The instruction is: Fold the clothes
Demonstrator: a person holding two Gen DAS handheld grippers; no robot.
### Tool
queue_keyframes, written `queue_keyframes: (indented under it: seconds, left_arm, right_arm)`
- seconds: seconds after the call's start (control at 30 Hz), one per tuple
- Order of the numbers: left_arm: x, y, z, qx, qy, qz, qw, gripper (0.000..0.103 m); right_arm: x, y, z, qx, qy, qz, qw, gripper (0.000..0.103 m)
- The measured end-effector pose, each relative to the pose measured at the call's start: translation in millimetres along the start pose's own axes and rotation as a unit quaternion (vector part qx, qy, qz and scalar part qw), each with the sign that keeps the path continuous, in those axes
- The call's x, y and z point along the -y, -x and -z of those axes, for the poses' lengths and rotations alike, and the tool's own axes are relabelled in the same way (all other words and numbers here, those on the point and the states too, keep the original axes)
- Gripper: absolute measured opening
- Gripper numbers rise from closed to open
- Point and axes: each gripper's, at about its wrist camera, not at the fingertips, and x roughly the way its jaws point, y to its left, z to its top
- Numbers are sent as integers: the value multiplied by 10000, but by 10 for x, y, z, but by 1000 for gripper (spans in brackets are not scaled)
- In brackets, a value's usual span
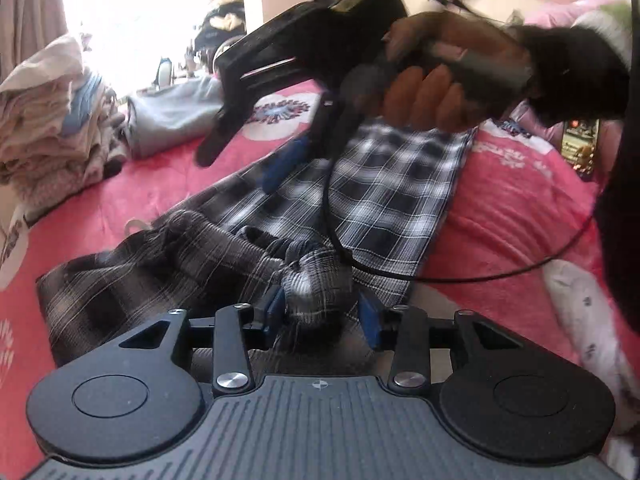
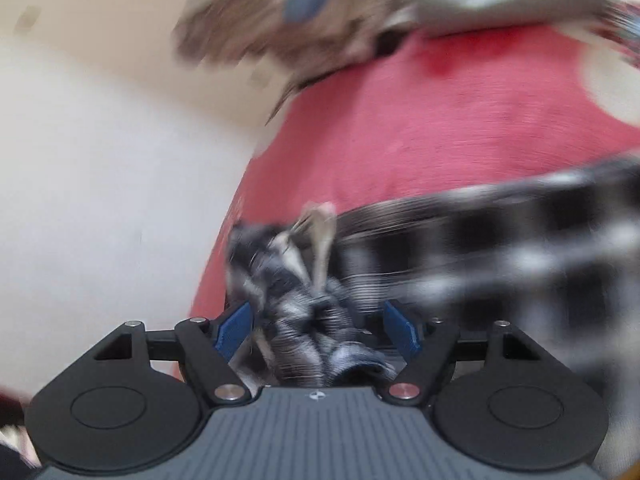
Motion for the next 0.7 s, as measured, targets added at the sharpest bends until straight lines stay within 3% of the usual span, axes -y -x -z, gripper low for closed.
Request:
queue_keyframes:
  seconds: [0.13, 0.23, 0.27, 0.4, 0.53, 0.6, 0.7]
  left_arm:
    - [-111, 99, 32, -293, 191, -206, 9992, 43]
    - [-254, 158, 82, -535, 514, -398, 9964, 43]
    - [-304, 183, 86, -578, 645, -429, 9953, 43]
    - [-479, 295, 126, -590, 1077, -493, 9912, 43]
    - [-642, 295, 118, -484, 1412, -467, 9877, 43]
    - [-697, 251, 107, -439, 1497, -311, 9873, 44]
    - [-782, 125, 129, -554, 1655, 27, 9846, 44]
  right_arm:
    - [-210, -340, 22, -365, 806, 80, 9960, 73]
    - [-298, -432, 132, -300, 1224, 237, 9917, 50]
    - [-304, -416, 154, -230, 1267, 288, 9913, 36]
    - [-260, -184, 189, 110, 903, 68, 9958, 21]
    - [-235, -4, 207, 200, 178, -384, 9989, 18]
    - [-151, 42, 223, 14, -601, -965, 9935, 16]
    - [-47, 111, 304, -254, -1577, -1679, 9728, 15]
